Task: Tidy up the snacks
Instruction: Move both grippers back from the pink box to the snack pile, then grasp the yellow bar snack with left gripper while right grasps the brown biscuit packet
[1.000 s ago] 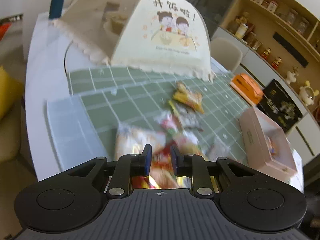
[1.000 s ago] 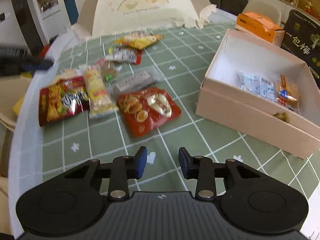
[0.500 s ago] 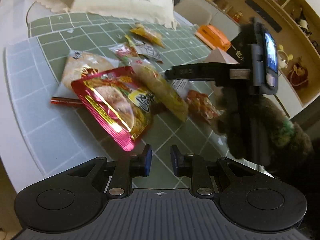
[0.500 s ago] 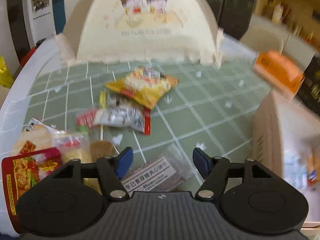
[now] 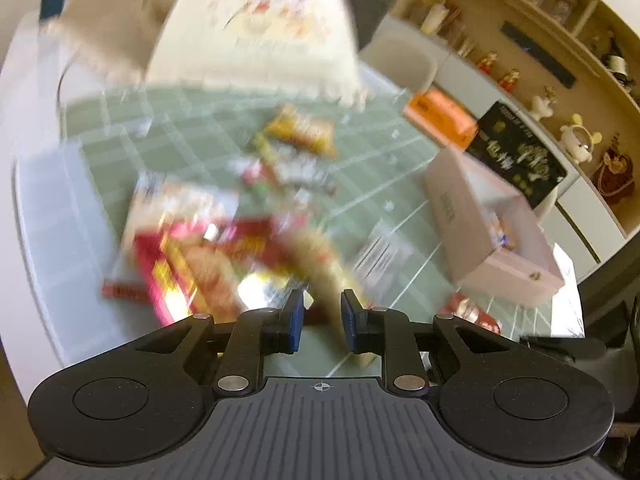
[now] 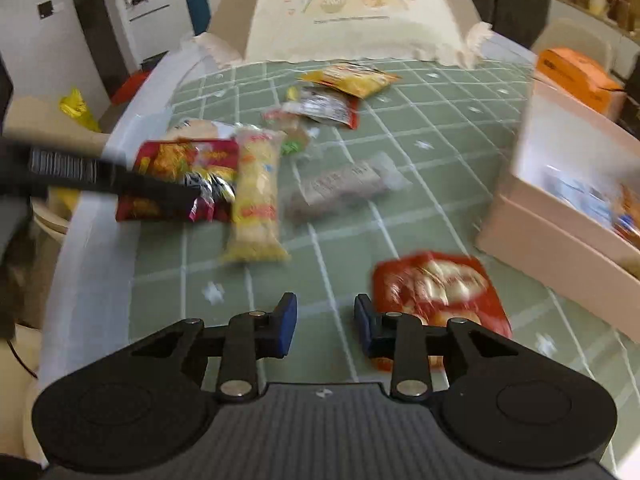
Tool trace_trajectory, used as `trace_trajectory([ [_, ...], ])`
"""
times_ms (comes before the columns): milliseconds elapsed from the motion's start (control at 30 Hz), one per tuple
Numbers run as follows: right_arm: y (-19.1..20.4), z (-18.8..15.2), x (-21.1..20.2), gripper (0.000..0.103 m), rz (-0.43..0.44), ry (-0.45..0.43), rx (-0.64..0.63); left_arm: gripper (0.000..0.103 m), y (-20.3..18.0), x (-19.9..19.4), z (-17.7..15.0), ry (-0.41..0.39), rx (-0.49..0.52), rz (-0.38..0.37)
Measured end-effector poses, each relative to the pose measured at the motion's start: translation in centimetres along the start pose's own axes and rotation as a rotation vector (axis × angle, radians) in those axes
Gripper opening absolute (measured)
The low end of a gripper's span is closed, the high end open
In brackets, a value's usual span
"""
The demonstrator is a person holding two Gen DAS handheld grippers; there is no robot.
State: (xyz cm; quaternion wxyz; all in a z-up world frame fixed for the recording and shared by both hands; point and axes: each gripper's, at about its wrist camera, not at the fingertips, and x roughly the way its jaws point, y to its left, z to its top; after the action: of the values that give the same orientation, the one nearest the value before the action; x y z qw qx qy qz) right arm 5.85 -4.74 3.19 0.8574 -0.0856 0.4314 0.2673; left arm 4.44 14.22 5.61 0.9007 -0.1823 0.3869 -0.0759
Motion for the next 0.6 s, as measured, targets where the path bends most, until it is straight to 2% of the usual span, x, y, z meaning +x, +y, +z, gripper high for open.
trace_trajectory([
  [33, -0.5, -0.2, -0.5, 0.036, -0.005, -0.009, 0.012, 0.024, -1.0, -0.1, 0.6, -0.01, 0.039, -0.013],
  [67, -0.9, -0.5, -1.1, 0.048, -0.01, -0.021, 0.028, 0.024, -2.0, 0.1, 1.2, -0.01, 0.082, -0.029],
  [100, -1.2, -0.7, -1.8, 0.068, -0.03, -0.04, 0.04, 0.024, -3.3, 0.7, 2.0, -0.001, 0.139, -0.048],
  [167, -1.7, -1.0, -2.7, 0.081, -0.09, -0.093, 0.043, 0.029, -5.4, 2.8, 3.3, 0.053, 0.235, -0.069],
  [233, -2.1, -0.9, -2.9, 0.081, -0.126, -0.102, 0.04, 0.03, -6.5, 5.6, 4.2, 0.085, 0.287, -0.045],
  [300, -2.6, -1.1, -3.1, 0.081, -0.127, -0.096, 0.049, 0.029, -6.6, 8.6, 4.9, 0.116, 0.29, 0.005],
  [400, -3.5, -1.7, -3.7, 0.081, -0.121, -0.097, 0.08, 0.031, -5.9, 11.6, 4.7, 0.195, 0.274, 0.035],
  [600, -6.2, -3.8, -5.2, 0.081, -0.137, -0.097, 0.153, 0.033, -7.3, 8.9, 0.1, 0.229, 0.31, -0.05],
])
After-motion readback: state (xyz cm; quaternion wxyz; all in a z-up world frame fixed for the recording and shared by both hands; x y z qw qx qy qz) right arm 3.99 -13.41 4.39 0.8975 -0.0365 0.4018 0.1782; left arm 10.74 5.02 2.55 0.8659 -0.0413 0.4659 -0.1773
